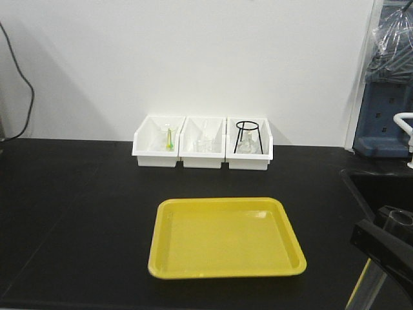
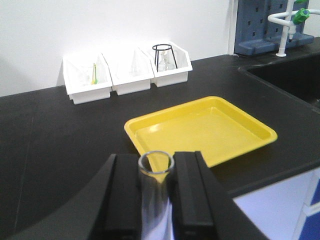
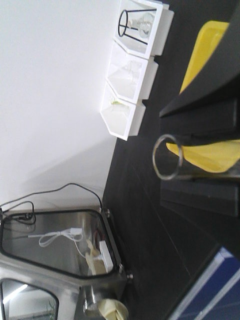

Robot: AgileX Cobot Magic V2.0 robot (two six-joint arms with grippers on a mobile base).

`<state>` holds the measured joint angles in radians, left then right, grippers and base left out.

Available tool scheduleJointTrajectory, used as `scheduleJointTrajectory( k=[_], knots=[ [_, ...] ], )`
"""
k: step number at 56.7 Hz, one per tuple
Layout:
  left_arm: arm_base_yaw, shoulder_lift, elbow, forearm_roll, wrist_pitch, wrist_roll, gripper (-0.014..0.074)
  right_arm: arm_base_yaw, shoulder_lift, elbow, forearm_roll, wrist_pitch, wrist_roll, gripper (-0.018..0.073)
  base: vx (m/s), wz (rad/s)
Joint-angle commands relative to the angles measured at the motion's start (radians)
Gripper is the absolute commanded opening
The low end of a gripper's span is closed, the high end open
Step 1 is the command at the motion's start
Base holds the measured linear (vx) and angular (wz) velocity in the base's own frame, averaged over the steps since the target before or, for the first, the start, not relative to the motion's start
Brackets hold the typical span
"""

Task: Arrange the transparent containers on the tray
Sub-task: 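Drive the base to the bench with the yellow tray, holding both tubes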

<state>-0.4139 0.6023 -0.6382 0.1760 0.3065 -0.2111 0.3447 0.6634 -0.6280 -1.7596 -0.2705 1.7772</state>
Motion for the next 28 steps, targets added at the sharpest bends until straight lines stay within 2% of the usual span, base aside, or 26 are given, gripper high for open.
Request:
scheduleJointTrajectory(
  k=[1,28],
  knots=[
    [-0.007,0.001,-0.031,-0.001,-0.089,-0.003,-0.0001,0.001,-0.004,-0.03,-0.034,0.024,-0.003,-0.0011,0.35,-0.11],
    [-0.007,0.001,-0.031,-0.001,-0.089,-0.003,-0.0001,0.001,-0.004,-0.03,-0.034,0.024,-0.003,-0.0011,0.32,-0.13]
  ],
)
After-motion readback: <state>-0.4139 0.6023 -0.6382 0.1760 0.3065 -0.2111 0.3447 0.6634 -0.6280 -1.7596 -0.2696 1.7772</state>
